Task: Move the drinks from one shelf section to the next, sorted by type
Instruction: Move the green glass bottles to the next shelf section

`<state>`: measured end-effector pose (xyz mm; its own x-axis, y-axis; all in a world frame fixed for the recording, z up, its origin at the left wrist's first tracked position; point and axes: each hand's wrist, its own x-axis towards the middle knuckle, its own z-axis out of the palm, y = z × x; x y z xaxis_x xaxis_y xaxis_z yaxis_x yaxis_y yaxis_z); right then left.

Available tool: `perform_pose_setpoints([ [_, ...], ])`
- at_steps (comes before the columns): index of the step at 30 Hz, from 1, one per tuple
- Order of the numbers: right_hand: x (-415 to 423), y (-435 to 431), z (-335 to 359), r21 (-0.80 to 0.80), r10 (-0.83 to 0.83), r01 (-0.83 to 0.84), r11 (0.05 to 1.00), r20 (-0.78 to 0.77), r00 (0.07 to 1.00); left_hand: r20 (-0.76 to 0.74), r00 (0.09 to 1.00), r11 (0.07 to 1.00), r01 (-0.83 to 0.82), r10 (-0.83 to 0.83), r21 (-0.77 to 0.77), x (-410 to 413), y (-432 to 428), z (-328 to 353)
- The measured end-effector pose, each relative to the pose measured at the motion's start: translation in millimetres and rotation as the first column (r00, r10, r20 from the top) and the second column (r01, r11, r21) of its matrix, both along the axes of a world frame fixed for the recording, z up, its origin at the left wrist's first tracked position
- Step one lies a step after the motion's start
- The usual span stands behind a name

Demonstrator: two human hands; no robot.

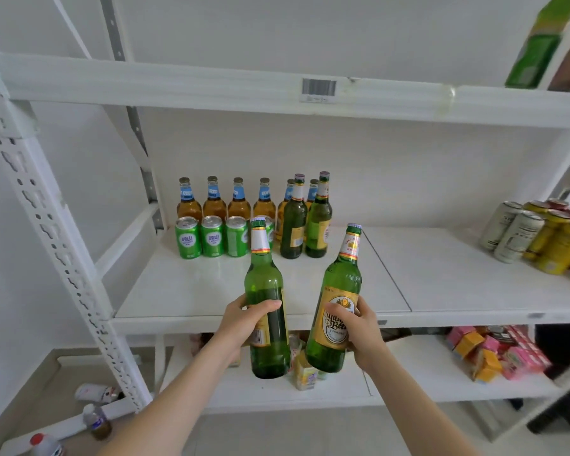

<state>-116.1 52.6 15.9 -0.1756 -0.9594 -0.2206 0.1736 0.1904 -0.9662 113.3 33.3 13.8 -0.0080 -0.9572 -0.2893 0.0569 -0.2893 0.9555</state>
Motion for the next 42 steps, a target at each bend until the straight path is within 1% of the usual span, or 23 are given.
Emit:
perform_pose_setpoints([
  [10,-109.6,12.4,4.0,-0.011,-0.017,0.016,1.0,-0.021,1.0,0.057,0.998,0.999,0.036,-0.036,-0.004,-111.0,7.7,2.4],
  [16,-158.9,-11.4,0.5,-0.012,-0.066,0.066,0.998,-0.027,0.997,0.085,0.991,0.995,0.099,-0.098,-0.008,-163.0,-25.6,5.2],
  [20,-193.5,-30.5,-2.1,-0.009,-0.11,0.11,0.994,-0.029,0.994,0.108,0.978,0.984,0.18,-0.178,-0.005,-200.2,-55.0,2.4],
  [27,-268.4,-56.9,-0.4,-0.027,-0.166,0.165,0.986,-0.011,0.986,0.12,0.958,0.964,0.266,-0.262,-0.018,-277.6,-90.2,5.0],
  [32,-332.7,-69.3,-1.5,-0.03,-0.156,0.156,0.987,-0.022,0.987,0.14,0.95,0.958,0.286,-0.28,-0.025,-346.7,-101.1,4.4],
  [42,-468.1,-80.9,3.1,-0.034,-0.069,0.066,0.997,-0.099,0.993,0.108,0.965,0.971,0.24,-0.239,0.006,-485.1,-93.1,-1.3],
])
